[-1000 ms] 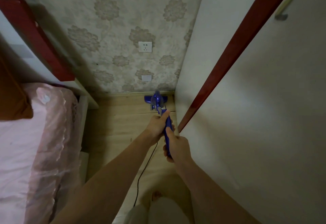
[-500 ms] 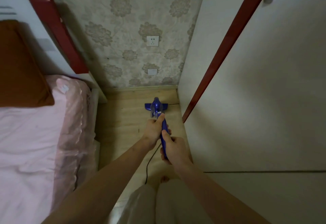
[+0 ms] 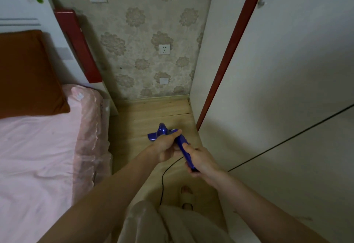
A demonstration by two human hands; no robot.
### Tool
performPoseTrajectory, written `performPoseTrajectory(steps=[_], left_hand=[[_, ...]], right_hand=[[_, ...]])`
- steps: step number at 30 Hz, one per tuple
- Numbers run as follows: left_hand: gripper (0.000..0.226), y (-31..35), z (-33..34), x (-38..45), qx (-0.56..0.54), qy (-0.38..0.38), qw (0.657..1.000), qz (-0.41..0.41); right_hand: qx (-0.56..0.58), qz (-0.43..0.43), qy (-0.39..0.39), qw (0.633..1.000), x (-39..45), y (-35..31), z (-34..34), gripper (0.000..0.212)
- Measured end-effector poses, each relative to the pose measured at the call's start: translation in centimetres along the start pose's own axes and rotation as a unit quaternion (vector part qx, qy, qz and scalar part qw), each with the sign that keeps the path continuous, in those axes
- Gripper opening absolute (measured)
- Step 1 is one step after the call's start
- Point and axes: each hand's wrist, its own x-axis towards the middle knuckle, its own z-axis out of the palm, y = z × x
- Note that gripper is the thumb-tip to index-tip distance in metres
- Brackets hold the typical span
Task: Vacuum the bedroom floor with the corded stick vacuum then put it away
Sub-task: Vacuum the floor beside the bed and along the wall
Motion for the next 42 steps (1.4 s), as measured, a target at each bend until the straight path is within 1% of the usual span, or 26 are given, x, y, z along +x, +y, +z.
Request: performPoseTrajectory(steps=[4, 7, 9, 11, 13, 17, 24, 28, 31, 35, 39, 42], left_hand=[[0.031, 0.4, -0.6, 0.7, 0.015, -0.009, 1.000, 0.006], [0.022, 1.1, -1.6, 1.9, 0.023, -0.016, 1.000, 0.009], [0.020, 1.9, -2.0, 2.9, 0.015, -0.007, 1.000, 0.017], [0.018, 3.0, -2.2, 4.2, 0.002, 0.017, 1.000, 0.020], [0.017, 4.5, -2.4, 6.0, 0.005, 0.039, 0.999, 0.023], [0.025, 8.1, -2.7, 9.5, 0.023, 0.070, 0.997, 0.017], [0.019, 13.7, -3.6, 14.8, 0.045, 0.109, 0.993, 0.015], [0.024, 17.2, -4.1, 16.1, 0.051, 0.098, 0.994, 0.005], [0.028, 19.3, -4.5, 16.2, 0.044, 0.104, 0.993, 0.031], [0.029, 18.9, -4.6, 16.1, 0.089, 0.160, 0.979, 0.091], [0.035, 16.5, -4.3, 15.5, 0.121, 0.182, 0.971, 0.093], [0.035, 14.7, -4.3, 14.6, 0.104, 0.179, 0.973, 0.102]], right_hand=[[-0.010, -0.010, 0.009, 1.000, 0.6, -0.2, 0.7, 0.041], [-0.009, -0.018, 0.000, 1.000, 1.7, -0.5, 1.4, 0.038], [0.000, -0.023, -0.007, 1.000, 3.0, -1.1, 1.8, 0.035], [-0.002, -0.022, -0.009, 1.000, 4.8, -2.0, 2.0, 0.035], [-0.018, -0.020, -0.014, 1.000, 7.0, -3.1, 2.2, 0.036], [-0.022, -0.020, -0.028, 0.999, 11.4, -5.9, 2.4, 0.037], [0.006, -0.001, -0.046, 0.999, 17.8, -10.5, 3.1, 0.037], [0.034, 0.034, -0.045, 0.998, 19.7, -13.6, 3.9, 0.039], [0.008, 0.022, -0.041, 0.999, 20.6, -16.0, 4.7, 0.043], [-0.031, -0.008, -0.029, 0.999, 20.7, -16.6, 5.3, 0.048], [-0.041, -0.002, -0.031, 0.999, 19.6, -14.3, 4.6, 0.046], [-0.029, 0.000, -0.036, 0.999, 18.5, -13.1, 4.4, 0.041]])
